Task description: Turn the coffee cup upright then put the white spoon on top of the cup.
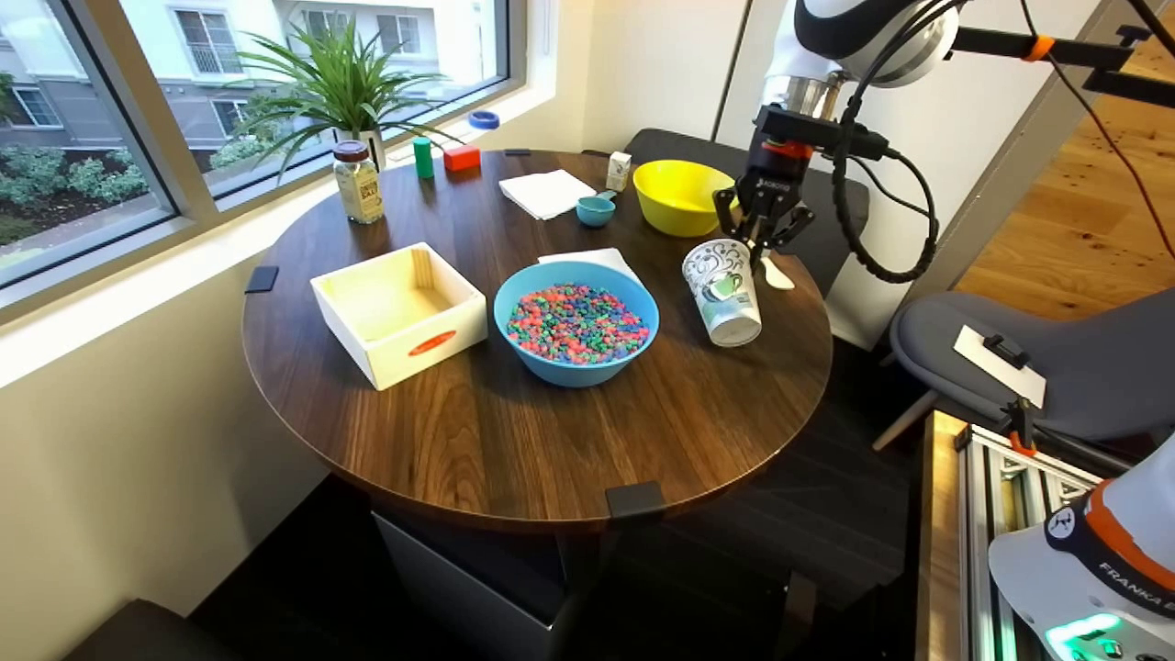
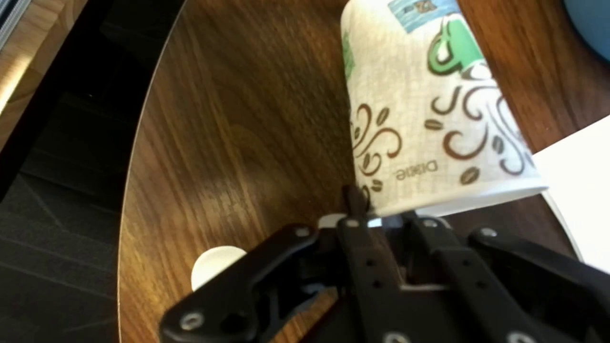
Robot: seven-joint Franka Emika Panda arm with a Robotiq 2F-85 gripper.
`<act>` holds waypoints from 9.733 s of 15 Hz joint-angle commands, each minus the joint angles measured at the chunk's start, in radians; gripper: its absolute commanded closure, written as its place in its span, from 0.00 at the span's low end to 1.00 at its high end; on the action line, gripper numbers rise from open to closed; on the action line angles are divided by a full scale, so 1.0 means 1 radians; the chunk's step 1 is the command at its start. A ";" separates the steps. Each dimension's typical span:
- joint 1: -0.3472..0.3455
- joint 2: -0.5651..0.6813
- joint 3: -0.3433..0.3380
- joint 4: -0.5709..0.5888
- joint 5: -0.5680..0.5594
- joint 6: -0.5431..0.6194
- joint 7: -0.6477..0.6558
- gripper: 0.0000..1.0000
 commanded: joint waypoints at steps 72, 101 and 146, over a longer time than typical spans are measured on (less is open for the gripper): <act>0.058 -0.426 0.138 -0.375 -0.621 0.613 0.226 0.00; -0.040 -0.122 0.041 -0.212 -0.428 0.385 -0.118 0.00; 0.019 -0.299 0.185 -0.046 -0.405 0.153 -0.030 0.95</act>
